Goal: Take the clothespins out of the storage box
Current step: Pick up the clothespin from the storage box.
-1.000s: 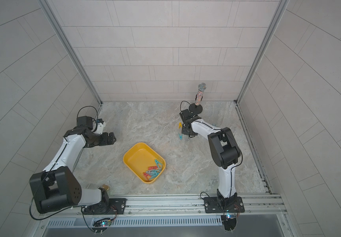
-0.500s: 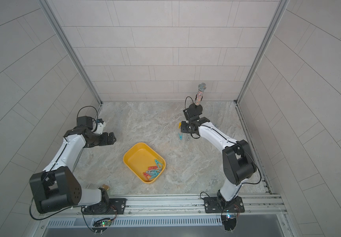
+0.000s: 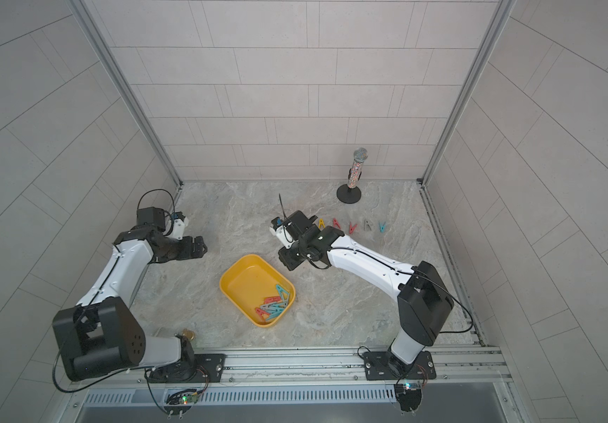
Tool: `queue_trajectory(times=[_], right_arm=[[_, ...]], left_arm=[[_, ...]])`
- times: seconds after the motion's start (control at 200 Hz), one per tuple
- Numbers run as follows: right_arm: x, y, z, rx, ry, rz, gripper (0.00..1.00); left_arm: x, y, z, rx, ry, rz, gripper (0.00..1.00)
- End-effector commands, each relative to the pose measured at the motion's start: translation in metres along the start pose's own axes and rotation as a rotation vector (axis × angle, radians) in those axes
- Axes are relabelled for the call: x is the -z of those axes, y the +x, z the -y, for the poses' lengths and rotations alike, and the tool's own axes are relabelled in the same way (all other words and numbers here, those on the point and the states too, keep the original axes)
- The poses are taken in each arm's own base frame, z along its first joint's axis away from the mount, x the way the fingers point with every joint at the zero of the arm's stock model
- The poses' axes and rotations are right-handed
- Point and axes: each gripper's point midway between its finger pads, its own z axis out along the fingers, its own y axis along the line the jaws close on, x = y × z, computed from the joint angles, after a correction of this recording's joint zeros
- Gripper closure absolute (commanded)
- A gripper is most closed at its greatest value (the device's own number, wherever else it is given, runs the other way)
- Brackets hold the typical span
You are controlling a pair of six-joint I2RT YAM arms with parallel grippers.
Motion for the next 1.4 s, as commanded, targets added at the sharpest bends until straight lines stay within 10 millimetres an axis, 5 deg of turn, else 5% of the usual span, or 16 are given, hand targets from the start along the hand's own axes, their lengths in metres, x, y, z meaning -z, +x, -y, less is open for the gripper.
queue_trajectory(times=[0.0, 0.295, 0.761, 1.396], right_arm=[[-0.012, 0.015, -0.029, 0.141, -0.063, -0.083, 0.69], [-0.046, 0.040, -0.062, 0.282, -0.090, -0.200, 0.67], [-0.096, 0.070, -0.067, 0.381, -0.028, -0.338, 0.65], [-0.118, 0.090, -0.059, 0.385, -0.002, -0.414, 0.65]], left_arm=[[0.002, -0.004, -0.002, 0.006, -0.002, 0.006, 0.00], [0.003, -0.004, -0.003, 0.006, -0.003, 0.007, 0.00], [0.002, -0.005, -0.003, 0.007, -0.005, 0.007, 0.00], [0.003, -0.005, -0.003, 0.007, -0.010, 0.008, 0.00]])
